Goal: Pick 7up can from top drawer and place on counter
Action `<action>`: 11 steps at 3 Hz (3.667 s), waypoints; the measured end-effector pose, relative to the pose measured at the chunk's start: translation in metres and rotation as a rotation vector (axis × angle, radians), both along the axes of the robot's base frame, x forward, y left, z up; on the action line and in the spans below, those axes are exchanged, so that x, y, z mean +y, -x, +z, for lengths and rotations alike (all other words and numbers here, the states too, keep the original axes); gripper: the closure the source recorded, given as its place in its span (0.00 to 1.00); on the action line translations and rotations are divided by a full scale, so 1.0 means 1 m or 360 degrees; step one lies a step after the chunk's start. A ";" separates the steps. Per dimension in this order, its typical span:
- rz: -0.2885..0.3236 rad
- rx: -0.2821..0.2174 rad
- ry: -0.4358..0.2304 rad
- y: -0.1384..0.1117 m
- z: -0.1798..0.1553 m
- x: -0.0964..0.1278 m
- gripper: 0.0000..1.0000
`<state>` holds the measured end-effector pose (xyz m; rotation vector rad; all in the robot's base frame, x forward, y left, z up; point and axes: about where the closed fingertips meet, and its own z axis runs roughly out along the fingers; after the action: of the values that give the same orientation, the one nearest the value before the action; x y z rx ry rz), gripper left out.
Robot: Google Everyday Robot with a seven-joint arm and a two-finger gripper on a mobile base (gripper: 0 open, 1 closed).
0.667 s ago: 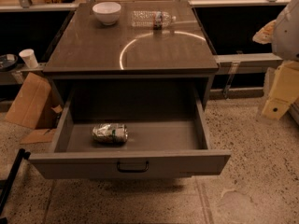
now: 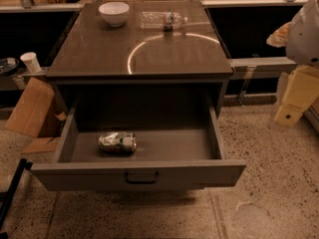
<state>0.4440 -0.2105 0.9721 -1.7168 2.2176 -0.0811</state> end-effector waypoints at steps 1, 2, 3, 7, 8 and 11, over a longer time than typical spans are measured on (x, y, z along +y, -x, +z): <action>0.0034 0.0004 -0.0045 -0.008 -0.010 0.014 0.00; 0.0085 0.0024 -0.0105 -0.023 -0.027 0.034 0.00; 0.0126 0.0035 -0.0201 -0.037 -0.048 0.059 0.00; 0.0227 0.0065 -0.0230 -0.083 -0.151 0.097 0.00; 0.0247 0.0096 -0.0281 -0.104 -0.178 0.112 0.00; 0.0376 0.0153 -0.0365 -0.135 -0.220 0.148 0.00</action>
Offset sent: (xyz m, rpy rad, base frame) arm 0.0394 0.0559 -0.0504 0.1132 0.0394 0.0898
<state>0.5788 -0.0623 0.7524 -1.8685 1.9803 0.3054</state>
